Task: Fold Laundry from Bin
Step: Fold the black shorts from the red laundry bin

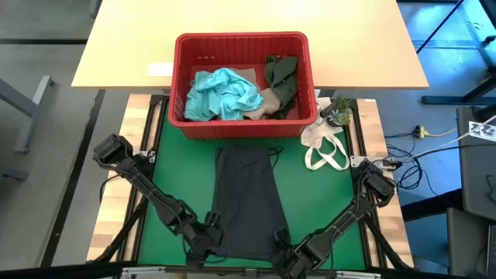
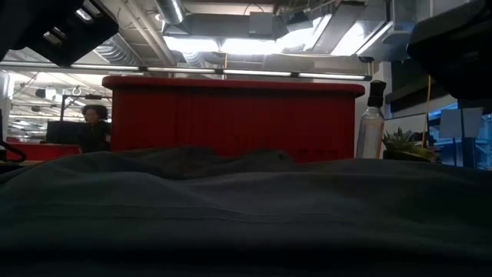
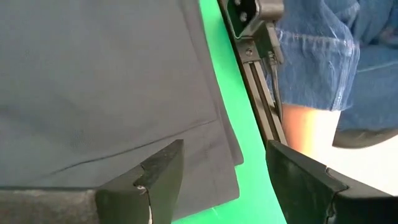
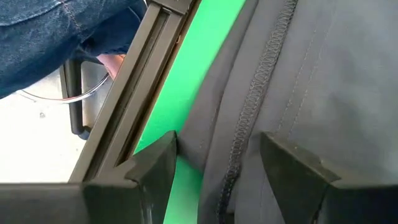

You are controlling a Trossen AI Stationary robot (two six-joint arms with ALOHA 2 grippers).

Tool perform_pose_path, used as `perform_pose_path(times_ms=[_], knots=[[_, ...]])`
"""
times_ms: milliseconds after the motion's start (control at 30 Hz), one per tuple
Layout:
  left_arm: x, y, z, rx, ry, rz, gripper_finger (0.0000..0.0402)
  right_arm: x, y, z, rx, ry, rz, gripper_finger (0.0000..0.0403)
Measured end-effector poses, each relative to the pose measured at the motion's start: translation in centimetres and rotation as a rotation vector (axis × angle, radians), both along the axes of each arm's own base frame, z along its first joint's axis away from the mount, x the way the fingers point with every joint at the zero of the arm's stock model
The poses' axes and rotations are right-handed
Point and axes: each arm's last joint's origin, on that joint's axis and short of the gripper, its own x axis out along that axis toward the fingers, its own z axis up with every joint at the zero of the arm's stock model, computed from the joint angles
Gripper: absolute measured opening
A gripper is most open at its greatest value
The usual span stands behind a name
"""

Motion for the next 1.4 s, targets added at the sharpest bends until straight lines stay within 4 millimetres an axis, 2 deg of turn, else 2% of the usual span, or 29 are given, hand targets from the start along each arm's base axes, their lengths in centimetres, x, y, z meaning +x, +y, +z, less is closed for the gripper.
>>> perform_pose_path(times_ms=[167,333,533,800,1100,1233,1400], knots=[[-1.3,-1.4,0.0,0.076,-0.054,-0.137,0.0220,0.0,0.0,-0.1,-0.006,0.005,0.000,0.0234],[-1.9,-2.3,-0.3,0.151,-0.116,-0.111,0.0220,0.0,0.0,-0.2,-0.006,0.005,0.001,0.0234],[-1.9,-3.4,-2.9,0.220,-0.112,-0.143,0.0220,0.0,0.0,-0.1,0.004,-0.006,0.002,0.0234],[-1.4,-4.0,-6.2,0.274,-0.082,-0.147,0.0220,0.1,0.0,-0.2,-0.011,-0.017,-0.005,0.0234],[-1.2,-4.1,-6.9,0.286,-0.084,-0.095,0.0219,0.0,-0.1,-0.3,-0.028,-0.021,-0.009,0.0234],[-1.2,-4.1,-6.9,0.285,-0.084,-0.093,0.0200,0.0,-0.1,-0.3,-0.029,-0.021,-0.010,0.0234],[-1.1,-4.0,-7.0,0.294,-0.093,-0.080,0.0151,0.0,-0.1,-0.3,-0.030,-0.021,-0.010,0.0231]])
